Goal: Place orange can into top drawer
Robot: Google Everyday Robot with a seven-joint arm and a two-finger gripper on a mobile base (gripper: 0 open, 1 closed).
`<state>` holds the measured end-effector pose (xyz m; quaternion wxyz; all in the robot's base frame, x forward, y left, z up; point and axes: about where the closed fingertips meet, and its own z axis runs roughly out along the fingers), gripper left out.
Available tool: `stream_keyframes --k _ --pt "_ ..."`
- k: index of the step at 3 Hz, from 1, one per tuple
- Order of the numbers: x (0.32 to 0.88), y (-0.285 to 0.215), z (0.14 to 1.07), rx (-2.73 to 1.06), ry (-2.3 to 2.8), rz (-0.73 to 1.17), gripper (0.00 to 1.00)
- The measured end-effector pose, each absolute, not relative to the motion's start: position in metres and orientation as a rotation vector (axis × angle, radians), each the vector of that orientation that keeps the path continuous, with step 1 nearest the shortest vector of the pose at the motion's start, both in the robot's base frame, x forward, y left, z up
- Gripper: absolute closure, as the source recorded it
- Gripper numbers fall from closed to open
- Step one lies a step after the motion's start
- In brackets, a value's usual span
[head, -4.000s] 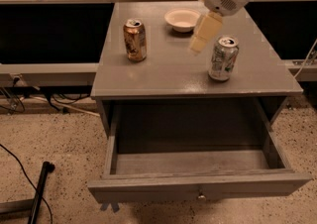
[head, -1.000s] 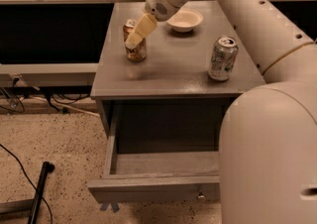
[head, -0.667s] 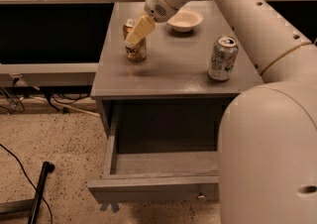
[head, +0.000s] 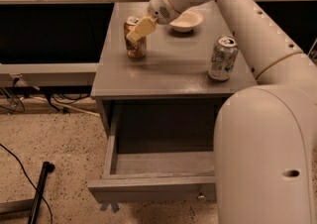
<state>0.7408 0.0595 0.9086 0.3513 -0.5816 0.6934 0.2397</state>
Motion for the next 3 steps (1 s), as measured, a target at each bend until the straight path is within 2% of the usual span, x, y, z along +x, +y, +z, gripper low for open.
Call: stream_keyframes --k 1,2,3 --pt "0.731 0.054 0.923 -1.544 1.726 0.62 0.96" --pt "0.693 0.037 0.95 -1.607 1.63 0.611 1.0" --pt "0.641 0.013 0.974 -1.628 1.601 0.553 1.0"
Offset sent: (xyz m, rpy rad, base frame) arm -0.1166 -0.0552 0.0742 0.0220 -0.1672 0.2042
